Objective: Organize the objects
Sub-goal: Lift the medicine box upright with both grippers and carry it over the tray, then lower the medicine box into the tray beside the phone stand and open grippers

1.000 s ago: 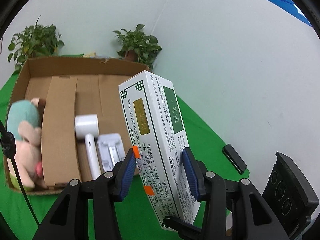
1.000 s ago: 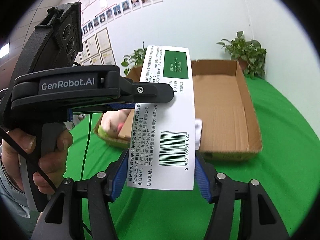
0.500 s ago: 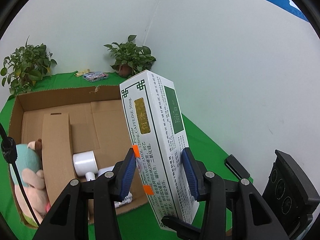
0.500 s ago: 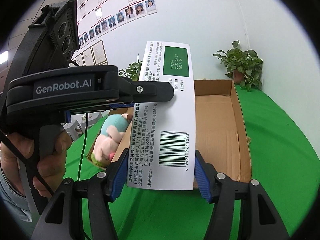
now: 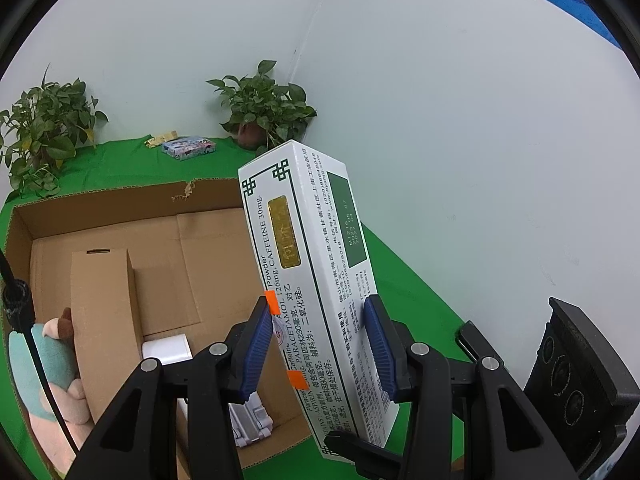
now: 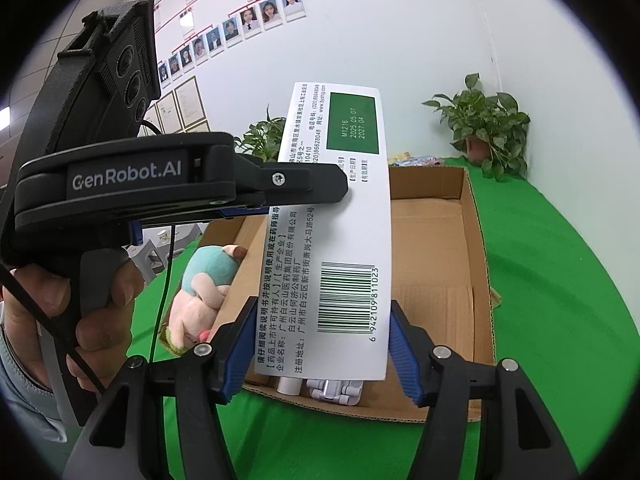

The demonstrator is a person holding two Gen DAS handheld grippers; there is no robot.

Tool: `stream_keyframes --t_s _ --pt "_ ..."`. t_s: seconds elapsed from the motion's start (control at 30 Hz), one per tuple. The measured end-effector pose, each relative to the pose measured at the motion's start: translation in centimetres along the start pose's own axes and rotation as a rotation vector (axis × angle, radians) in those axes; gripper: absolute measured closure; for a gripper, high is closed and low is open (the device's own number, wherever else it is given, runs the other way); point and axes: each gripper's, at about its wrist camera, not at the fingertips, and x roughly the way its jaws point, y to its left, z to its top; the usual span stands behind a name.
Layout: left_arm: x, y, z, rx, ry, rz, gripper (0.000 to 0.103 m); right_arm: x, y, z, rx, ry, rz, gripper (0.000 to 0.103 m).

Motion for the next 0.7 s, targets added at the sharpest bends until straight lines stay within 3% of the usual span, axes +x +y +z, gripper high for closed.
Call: stream_keyframes --t_s 0.33,0.7 --pt "7.0 3.4 -0.8 -0.056 0.087 -0.033 0.06 2.8 -2.1 -0.9 0.044 0.074 -0.021 0.043" --pt "16.8 8.3 -6.0 -0.176 0.275 -0.056 0.06 7.9 -5.7 -5.7 0.145 0.257 -0.03 0.043"
